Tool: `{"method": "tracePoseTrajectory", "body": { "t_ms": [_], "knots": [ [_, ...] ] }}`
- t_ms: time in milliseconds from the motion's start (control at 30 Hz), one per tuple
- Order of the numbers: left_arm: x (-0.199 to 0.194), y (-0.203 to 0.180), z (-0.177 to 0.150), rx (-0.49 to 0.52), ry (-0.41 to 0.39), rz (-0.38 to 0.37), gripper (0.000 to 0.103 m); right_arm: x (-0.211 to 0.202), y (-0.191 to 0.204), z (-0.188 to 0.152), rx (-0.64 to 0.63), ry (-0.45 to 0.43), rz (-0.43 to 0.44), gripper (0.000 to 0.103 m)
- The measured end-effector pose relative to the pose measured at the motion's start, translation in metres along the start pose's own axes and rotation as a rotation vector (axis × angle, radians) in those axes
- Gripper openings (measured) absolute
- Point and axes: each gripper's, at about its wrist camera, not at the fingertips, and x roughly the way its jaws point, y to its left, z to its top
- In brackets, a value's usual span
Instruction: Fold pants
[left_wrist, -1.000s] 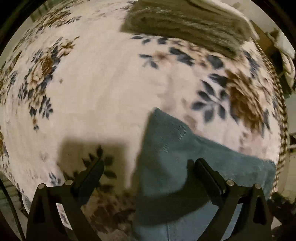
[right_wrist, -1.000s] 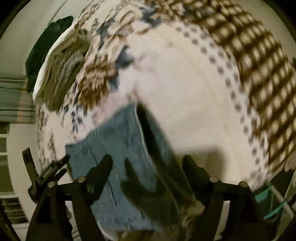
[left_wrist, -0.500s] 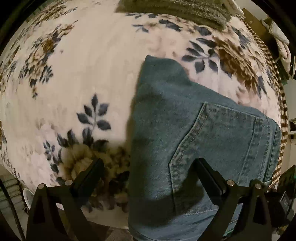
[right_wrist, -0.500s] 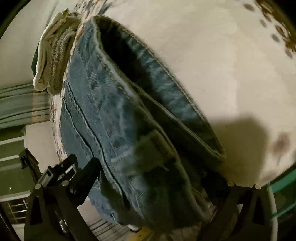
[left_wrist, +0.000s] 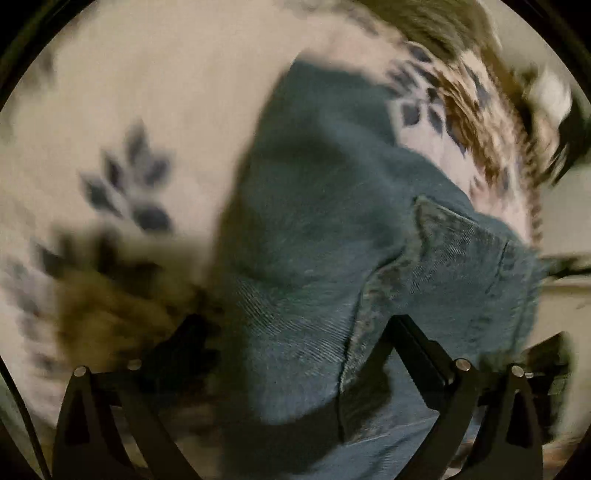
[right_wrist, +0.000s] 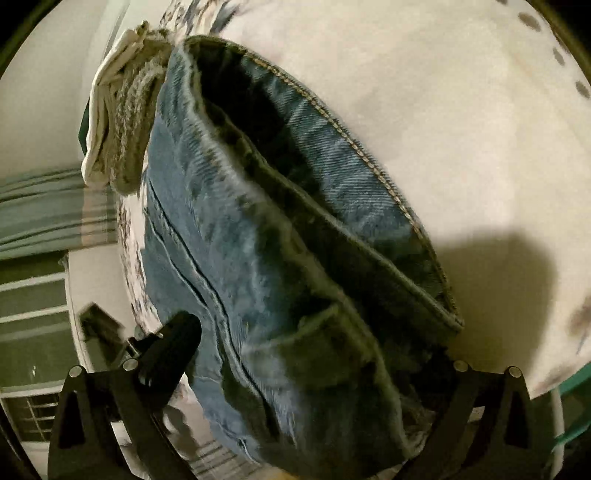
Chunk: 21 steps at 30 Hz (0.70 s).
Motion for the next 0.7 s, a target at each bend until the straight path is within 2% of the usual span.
{"method": "tracePoseTrajectory", "body": {
  "t_ms": [67,100,133,200,300,433,567,700],
  "knots": [
    [-0.009,-0.009,-0.002,0.067,-0.028,-0.039,0.063,-0.001,0.008,-0.001,-0.039,-0.017,-0.053,0.065],
    [-0.016,-0.017,-0.006,0.103,-0.043,-0.006,0.048,-0.002,0.009,-0.002,-0.033,-0.020,-0.044,0.052],
    [-0.022,-0.023,-0.009,0.117,-0.052,-0.002,0.034,-0.005,0.011,-0.004,-0.033,-0.024,-0.036,0.048],
    [-0.044,-0.034,-0.016,0.100,-0.066,-0.007,0.026,-0.012,0.026,-0.009,-0.085,-0.043,-0.060,0.042],
    [-0.085,-0.058,-0.023,0.125,-0.111,0.002,0.024,-0.034,0.055,-0.017,-0.136,-0.066,-0.073,0.039],
    [-0.138,-0.088,-0.009,0.094,-0.128,-0.031,0.024,-0.084,0.104,-0.018,-0.171,-0.097,-0.041,0.039],
    [-0.192,-0.130,0.042,0.138,-0.181,-0.056,0.024,-0.135,0.176,0.011,-0.215,-0.150,-0.010,0.039],
    [-0.230,-0.163,0.132,0.181,-0.250,-0.079,0.024,-0.154,0.258,0.073,-0.265,-0.224,0.025,0.039]
  ]
}}
